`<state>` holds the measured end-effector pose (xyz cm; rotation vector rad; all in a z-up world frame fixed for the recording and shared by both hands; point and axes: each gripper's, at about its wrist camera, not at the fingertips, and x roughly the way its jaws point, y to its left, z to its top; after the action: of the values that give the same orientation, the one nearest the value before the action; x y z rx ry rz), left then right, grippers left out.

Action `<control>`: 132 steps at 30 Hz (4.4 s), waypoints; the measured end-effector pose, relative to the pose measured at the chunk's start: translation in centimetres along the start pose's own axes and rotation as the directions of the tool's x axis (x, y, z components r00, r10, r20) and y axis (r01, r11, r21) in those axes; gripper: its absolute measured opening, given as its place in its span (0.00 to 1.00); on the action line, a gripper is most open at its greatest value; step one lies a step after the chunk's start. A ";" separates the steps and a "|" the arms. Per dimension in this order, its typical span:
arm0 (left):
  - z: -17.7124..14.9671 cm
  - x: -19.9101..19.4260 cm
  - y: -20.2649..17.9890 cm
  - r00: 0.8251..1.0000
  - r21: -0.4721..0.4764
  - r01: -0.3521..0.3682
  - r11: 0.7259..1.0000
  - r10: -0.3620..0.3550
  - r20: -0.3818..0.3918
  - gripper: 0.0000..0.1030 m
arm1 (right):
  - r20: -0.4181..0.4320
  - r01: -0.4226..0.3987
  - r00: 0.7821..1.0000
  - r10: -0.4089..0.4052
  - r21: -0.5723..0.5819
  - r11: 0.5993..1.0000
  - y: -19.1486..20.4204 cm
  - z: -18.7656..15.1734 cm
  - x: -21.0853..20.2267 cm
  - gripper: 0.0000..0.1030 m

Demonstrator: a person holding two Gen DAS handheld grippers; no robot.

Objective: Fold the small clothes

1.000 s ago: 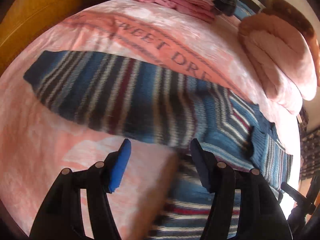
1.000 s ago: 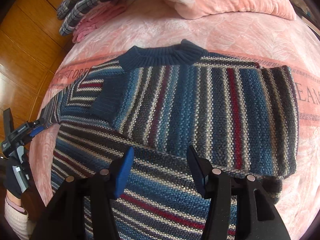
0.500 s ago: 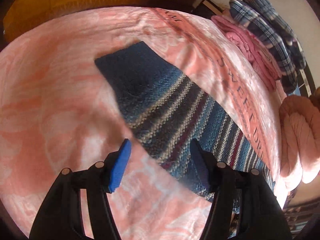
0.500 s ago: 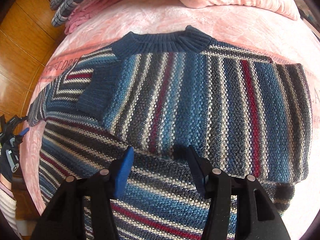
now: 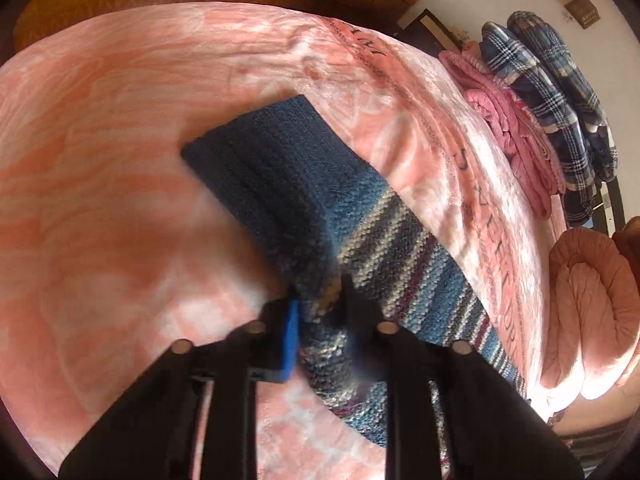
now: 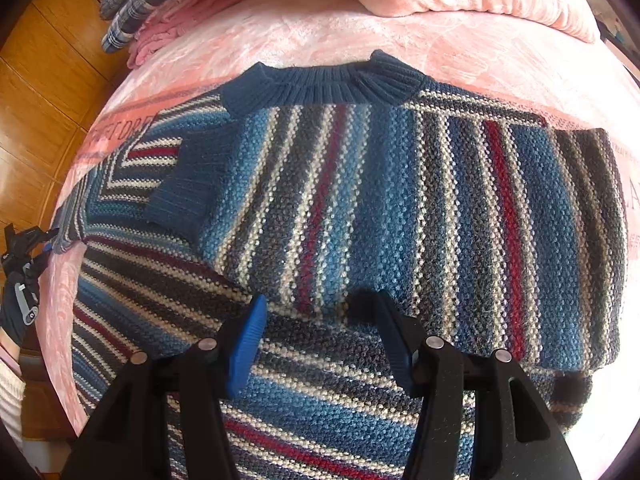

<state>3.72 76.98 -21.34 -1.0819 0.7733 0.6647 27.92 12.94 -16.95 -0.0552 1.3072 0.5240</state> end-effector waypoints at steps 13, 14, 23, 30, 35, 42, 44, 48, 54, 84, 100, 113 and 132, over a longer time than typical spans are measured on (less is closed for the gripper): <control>-7.8 -6.7 -13.4 0.962 0.296 0.254 0.921 -0.271 0.018 0.10 | 0.045 0.017 0.999 -0.016 -0.025 1.000 -0.2 -1.6 -3.9 0.55; -8.8 -6.9 -14.6 0.956 0.323 0.276 0.905 -0.294 0.006 0.10 | 0.045 0.024 0.999 -0.023 -0.030 0.999 -0.3 -1.8 -4.1 0.55; -18.5 -5.5 -22.8 0.890 0.392 0.455 0.800 -0.424 -0.168 0.10 | 0.038 0.036 0.999 -0.037 0.011 0.999 -2.7 -2.5 -4.4 0.55; -24.7 -2.4 -25.2 0.879 0.453 0.476 0.754 -0.392 -0.271 0.10 | 0.015 0.041 0.999 -0.042 0.046 0.998 -4.4 -2.4 -3.2 0.55; -26.9 1.9 -24.3 0.892 0.466 0.430 0.773 -0.285 -0.350 0.11 | -0.008 0.035 0.999 -0.034 0.069 0.997 -4.9 -2.6 -1.9 0.55; -28.1 2.4 -21.0 0.860 0.452 0.447 0.772 -0.232 -0.455 0.17 | -0.023 0.034 0.999 -0.032 0.086 0.996 -4.1 -2.3 -2.4 0.55; -27.3 0.1 -19.7 0.846 0.438 0.479 0.761 -0.267 -0.461 0.19 | -0.008 0.002 1.000 -0.001 0.073 0.997 -2.9 -1.5 -3.0 0.55; -23.7 -4.6 -18.5 0.894 0.510 0.440 0.739 -0.311 -0.321 0.20 | 0.002 -0.096 0.995 0.096 0.043 0.994 1.0 0.6 -3.6 0.55; -19.1 -3.2 -20.0 0.968 0.601 0.249 0.760 -0.173 -0.181 0.26 | -0.031 -0.191 0.981 0.191 0.003 0.982 8.3 3.2 -1.7 0.55; -18.2 -3.0 -18.8 0.969 0.558 0.248 0.792 -0.190 -0.161 0.36 | 0.036 -0.313 0.948 0.315 -0.053 0.948 11.8 4.7 -1.4 0.11; -23.8 2.6 -20.7 0.969 0.635 0.196 0.747 -0.047 -0.243 0.40 | 0.008 -0.017 1.000 0.017 -0.056 0.998 4.9 4.1 -0.7 0.32; -24.7 0.2 -23.6 0.945 0.651 0.305 0.695 -0.133 -0.300 0.43 | -0.019 0.092 0.994 -0.108 -0.391 0.916 14.5 5.2 1.4 0.49; -24.9 3.8 -21.7 0.943 0.620 0.270 0.737 -0.073 -0.324 0.42 | 0.051 -0.053 0.997 0.052 0.023 0.998 -0.6 3.7 -4.6 0.22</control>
<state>17.56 46.79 -20.00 -0.5747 1.0353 0.0373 30.76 12.04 -11.86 0.0127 1.2685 0.5510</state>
